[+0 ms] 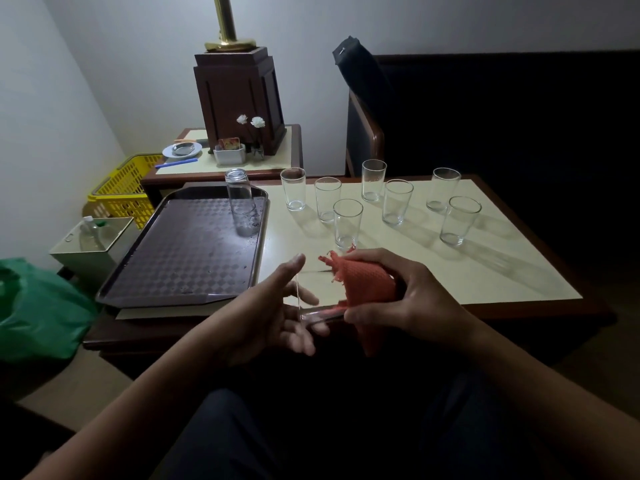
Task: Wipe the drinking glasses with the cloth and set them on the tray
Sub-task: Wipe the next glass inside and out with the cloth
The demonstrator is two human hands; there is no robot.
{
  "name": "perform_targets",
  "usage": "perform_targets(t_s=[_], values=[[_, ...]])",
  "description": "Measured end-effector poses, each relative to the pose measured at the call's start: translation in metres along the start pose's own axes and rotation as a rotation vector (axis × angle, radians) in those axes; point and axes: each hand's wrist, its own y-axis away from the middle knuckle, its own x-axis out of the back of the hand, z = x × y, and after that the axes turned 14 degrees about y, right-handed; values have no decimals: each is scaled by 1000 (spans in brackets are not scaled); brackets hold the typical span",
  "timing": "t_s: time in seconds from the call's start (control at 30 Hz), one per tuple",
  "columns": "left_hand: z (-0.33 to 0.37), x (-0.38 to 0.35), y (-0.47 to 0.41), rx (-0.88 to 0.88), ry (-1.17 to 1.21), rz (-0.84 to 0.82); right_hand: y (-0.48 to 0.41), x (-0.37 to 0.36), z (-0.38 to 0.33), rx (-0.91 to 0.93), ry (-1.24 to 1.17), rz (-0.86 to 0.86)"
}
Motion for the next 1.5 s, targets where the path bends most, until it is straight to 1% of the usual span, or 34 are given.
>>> perform_targets(t_s=[0.03, 0.1, 0.13, 0.17, 0.23, 0.3, 0.33, 0.37, 0.4, 0.43, 0.5, 0.53, 0.57, 0.63, 0.7, 0.77, 0.8, 0.83, 0.87, 0.93, 0.97, 1.0, 1.07, 1.1, 1.13, 1.17, 1.2, 1.23, 1.27, 1.3, 1.37, 1.4, 1.43, 1.5], values=[[-2, 1, 0, -85, -46, -11, -1, -1, -2, -54, -110, 8], [-2, 4, 3, -371, -327, -10, -3, -3, -3, -198, -359, -23], [-2, 6, 5, -481, -433, -28, -3, -3, -3, -233, -416, -42], [-1, 7, 5, -519, -451, -39, -3, -2, -3, -231, -397, -55], [-1, 6, 5, -432, -338, -9, -1, -1, -3, -139, -181, -61], [-3, 2, 2, -248, -203, 52, 2, -1, -6, -3, 47, -46], [-4, 0, 1, -151, -137, 59, 3, -1, -5, 43, 107, -50], [-5, -1, 0, -98, -88, 46, 4, -1, -2, 64, 133, -50], [-6, 0, -1, -97, -58, 36, 3, -1, -1, 60, 114, -40], [-6, 2, -2, -160, -83, 12, 1, 0, -1, 30, 42, -27], [-5, 8, 1, -380, -283, -54, -2, -2, -1, -88, -184, -25], [-4, 11, 2, -458, -362, -84, -2, -3, -1, -131, -246, -36], [-3, 13, 3, -479, -375, -88, -2, -3, -1, -123, -214, -42], [-2, 11, 1, -403, -274, -51, 1, -3, 2, 7, 76, -22], [-4, 7, -2, -244, -142, 25, 4, -3, 5, 201, 372, 52], [-5, 5, -5, -103, -14, 45, 3, -4, 11, 327, 460, 88], [-5, 4, -5, -90, 14, 29, 3, -4, 13, 331, 450, 98], [-5, 7, -5, -135, -16, -2, 2, -4, 13, 295, 395, 102], [-5, 10, -3, -237, -119, -38, 1, -5, 10, 213, 280, 87], [-2, 16, 2, -457, -389, -90, -1, -8, 7, 22, -75, 14], [-1, 19, 1, -505, -441, -96, -2, -9, 6, -33, -171, 0], [-1, 21, 1, -496, -412, -96, -2, -10, 5, -18, -147, -1], [-1, 18, -1, -381, -256, -76, 1, -9, 5, 126, 154, 36], [-2, 17, -3, -299, -159, -45, 2, -9, 6, 254, 314, 70], [-3, 14, -5, -216, -85, -8, 3, -11, 9, 387, 424, 103], [-4, 13, -7, -148, -38, 6, 3, -11, 11, 477, 489, 125], [-4, 12, -7, -113, -3, -2, 3, -12, 12, 504, 501, 139], [-4, 12, -6, -119, 17, -23, 3, -11, 12, 462, 460, 142], [-3, 14, -6, -159, 19, -58, 2, -10, 11, 367, 371, 134], [-1, 17, -5, -225, -30, -93, 0, -9, 9, 249, 255, 117], [3, 21, 0, -367, -246, -124, -2, -9, 8, 37, -1, 50], [3, 23, -1, -400, -319, -119, -2, -9, 6, -31, -82, 28], [2, 23, -1, -395, -326, -88, -2, -8, 4, -70, -104, 4], [-2, 18, -3, -310, -183, -21, -2, -4, 1, -77, 14, -70]])
